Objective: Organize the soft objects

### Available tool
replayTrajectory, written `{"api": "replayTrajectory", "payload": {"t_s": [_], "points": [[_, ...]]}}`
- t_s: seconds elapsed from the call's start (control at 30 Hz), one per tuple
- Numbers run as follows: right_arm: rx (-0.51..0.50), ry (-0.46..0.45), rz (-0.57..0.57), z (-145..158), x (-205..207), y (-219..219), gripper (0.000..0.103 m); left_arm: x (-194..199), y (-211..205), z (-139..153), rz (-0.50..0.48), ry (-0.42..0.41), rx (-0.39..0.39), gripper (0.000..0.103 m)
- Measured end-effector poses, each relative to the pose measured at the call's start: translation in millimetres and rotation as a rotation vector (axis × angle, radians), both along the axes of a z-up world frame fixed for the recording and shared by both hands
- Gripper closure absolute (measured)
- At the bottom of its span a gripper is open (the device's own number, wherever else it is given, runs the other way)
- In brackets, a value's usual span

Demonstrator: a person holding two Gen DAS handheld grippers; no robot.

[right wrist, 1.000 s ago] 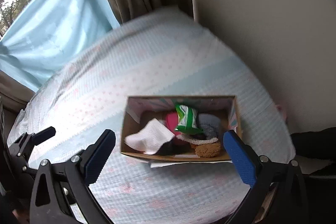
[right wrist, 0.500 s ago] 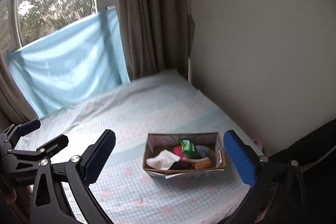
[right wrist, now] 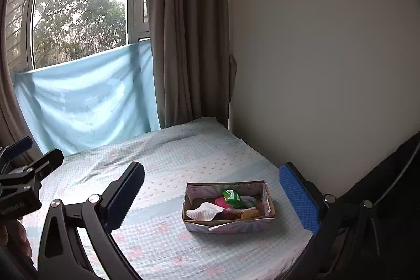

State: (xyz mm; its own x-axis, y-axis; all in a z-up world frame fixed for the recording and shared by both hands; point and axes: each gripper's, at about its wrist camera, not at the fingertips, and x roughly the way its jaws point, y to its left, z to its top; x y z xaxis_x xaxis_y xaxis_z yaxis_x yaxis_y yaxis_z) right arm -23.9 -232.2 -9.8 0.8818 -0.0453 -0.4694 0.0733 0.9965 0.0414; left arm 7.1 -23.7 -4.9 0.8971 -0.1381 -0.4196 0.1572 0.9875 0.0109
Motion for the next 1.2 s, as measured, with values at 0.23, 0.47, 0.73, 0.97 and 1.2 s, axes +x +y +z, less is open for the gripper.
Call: {"api": "replayTrajectory", "payload": {"t_s": [0.23, 0.47, 0.73, 0.97, 1.2], "points": [[0.006, -0.009, -0.025, 1.9, -9.1, -2.3, 0.001, -3.1, -8.0, -0.5, -0.01, -0.018, 0.011, 0.0], [-0.003, -0.015, -0.022, 2.3, -11.8, -1.2, 0.001, -3.5, -7.3, 0.7, -0.002, -0.026, 0.004, 0.0], [-0.001, -0.023, -0.01, 4.0, -9.2, -0.5, 0.001, -2.3, -7.0, 1.6, 0.011, -0.021, -0.006, 0.0], [0.003, -0.024, -0.006, 2.8, -5.4, -2.3, 0.001, -0.7, -5.2, 1.0, 0.021, -0.021, -0.008, 0.0], [0.0, -0.024, -0.008, 3.5, -4.2, -2.9, 0.001, 1.0, -5.3, 1.8, 0.021, -0.015, -0.017, 0.0]]}}
